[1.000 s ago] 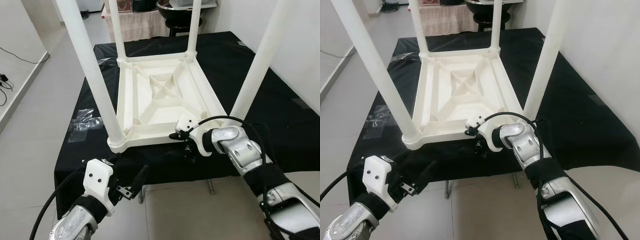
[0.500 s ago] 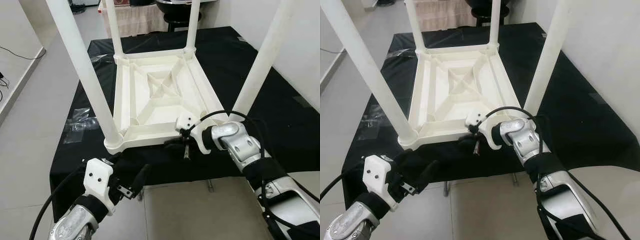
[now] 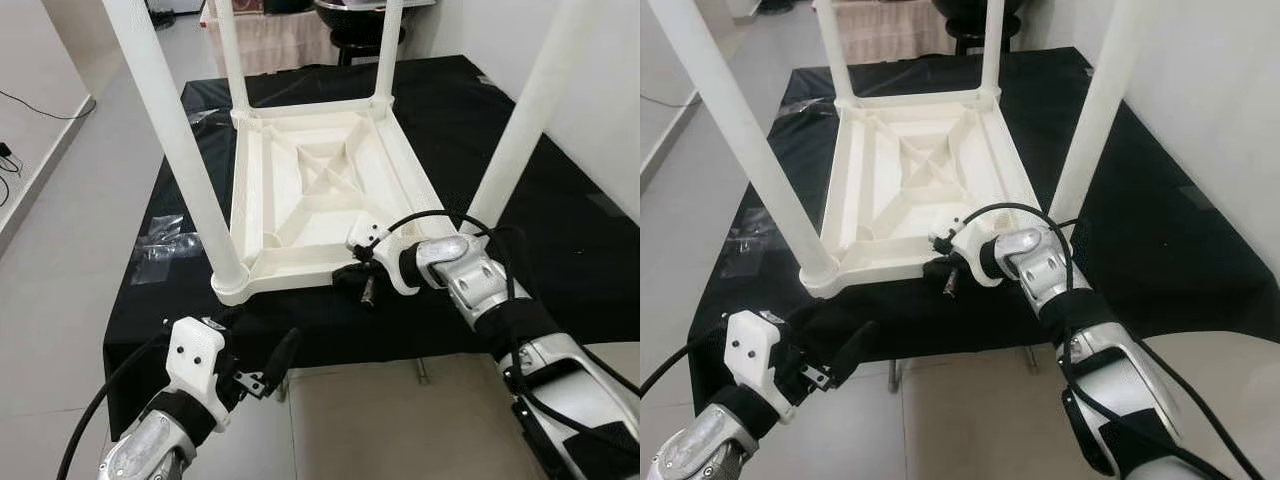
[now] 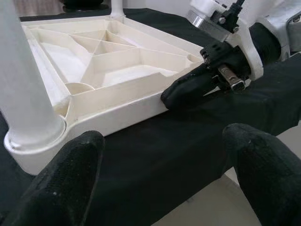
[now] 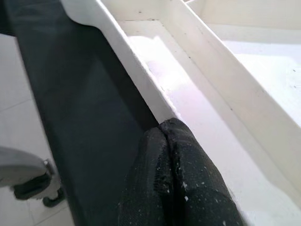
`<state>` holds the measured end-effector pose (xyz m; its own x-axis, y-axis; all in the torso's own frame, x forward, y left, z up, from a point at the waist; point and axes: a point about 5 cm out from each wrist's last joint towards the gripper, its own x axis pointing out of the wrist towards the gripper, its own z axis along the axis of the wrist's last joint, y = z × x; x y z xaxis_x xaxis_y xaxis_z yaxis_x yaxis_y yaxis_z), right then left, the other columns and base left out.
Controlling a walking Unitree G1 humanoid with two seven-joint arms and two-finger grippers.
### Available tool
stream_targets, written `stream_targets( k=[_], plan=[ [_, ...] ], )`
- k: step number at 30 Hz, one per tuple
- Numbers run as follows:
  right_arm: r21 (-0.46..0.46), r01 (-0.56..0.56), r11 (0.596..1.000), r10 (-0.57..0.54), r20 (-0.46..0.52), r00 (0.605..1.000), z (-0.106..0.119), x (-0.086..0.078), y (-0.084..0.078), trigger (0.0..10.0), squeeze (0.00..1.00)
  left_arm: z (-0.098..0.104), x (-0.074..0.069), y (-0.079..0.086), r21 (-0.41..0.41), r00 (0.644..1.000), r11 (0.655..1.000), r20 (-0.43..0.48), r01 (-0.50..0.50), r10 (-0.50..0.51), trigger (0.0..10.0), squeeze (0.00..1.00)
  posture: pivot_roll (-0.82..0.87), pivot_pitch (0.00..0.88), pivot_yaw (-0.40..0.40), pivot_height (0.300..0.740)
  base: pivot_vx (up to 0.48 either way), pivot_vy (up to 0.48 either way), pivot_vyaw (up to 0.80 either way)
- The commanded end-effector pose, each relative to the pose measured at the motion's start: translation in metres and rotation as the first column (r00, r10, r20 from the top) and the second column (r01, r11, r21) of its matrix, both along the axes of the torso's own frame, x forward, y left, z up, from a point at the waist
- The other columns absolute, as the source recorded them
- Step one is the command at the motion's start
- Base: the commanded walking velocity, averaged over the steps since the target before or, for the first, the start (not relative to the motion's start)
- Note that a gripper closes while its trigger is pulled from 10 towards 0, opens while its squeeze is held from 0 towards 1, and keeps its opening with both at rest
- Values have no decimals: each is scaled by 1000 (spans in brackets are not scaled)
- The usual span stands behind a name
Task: Building children table
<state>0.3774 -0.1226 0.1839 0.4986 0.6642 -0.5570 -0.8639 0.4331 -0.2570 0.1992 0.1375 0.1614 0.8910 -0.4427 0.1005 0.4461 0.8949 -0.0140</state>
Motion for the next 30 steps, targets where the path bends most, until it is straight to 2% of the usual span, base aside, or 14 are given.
stream_targets(
  k=[1, 9, 11, 13, 19, 21, 24, 27, 30],
  plan=[
    [-18, 72, 997, -71, 51, 996, 5, 6, -4, 10000, 0, -1, -2, 0, -9, 1000, 1000, 0, 2, -2, 10000, 0, 33, 152, 31, 740, 0, 0, 0],
    [-50, 90, 995, -85, 96, 992, 4, 9, 1, 10000, 0, 0, -2, 0, -4, 1000, 1000, 9, -6, 6, 10000, 0, 36, 158, 24, 740, 0, 0, 0],
    [-34, 110, 993, -106, 108, 988, 6, 11, 3, 10000, 0, 1, -3, 0, -4, 1000, 1000, 12, -8, 8, 10000, 0, 37, 162, 23, 740, 0, 0, 0],
    [0, 173, 985, -171, 151, 974, 12, 18, 7, 10000, 0, 1, -3, -1, -6, 1000, 1000, 14, -9, 9, 10000, 0, 38, 164, 21, 740, 0, 0, 0],
    [40, 217, 975, -220, 186, 958, 17, 22, 12, 10000, 0, 2, -3, -1, -7, 1000, 1000, 15, -8, 8, 10000, 0, 37, 165, 21, 740, 0, 0, 0],
    [89, 195, 977, -209, 193, 959, 19, 21, 21, 10000, 0, 2, -3, -1, -8, 1000, 1000, 16, -8, 8, 10000, 0, 37, 165, 21, 740, 0, 0, 0],
    [129, 145, 981, -166, 174, 971, 20, 17, 26, 10000, 0, 2, -2, -1, -9, 1000, 1000, 16, -9, 9, 10000, 0, 37, 164, 21, 740, 0, 0, 0],
    [152, 105, 983, -130, 160, 979, 19, 14, 27, 10000, 0, 2, -2, -1, -9, 1000, 1000, 17, -9, 9, 10000, 0, 36, 164, 21, 740, 0, 0, 0],
    [217, 32, 976, -61, 129, 990, 19, 6, 29, 10000, 0, 2, -2, -1, -9, 1000, 1000, 17, -9, 9, 10000, 0, 33, 164, 23, 740, 0, 0, 0]
  ],
)
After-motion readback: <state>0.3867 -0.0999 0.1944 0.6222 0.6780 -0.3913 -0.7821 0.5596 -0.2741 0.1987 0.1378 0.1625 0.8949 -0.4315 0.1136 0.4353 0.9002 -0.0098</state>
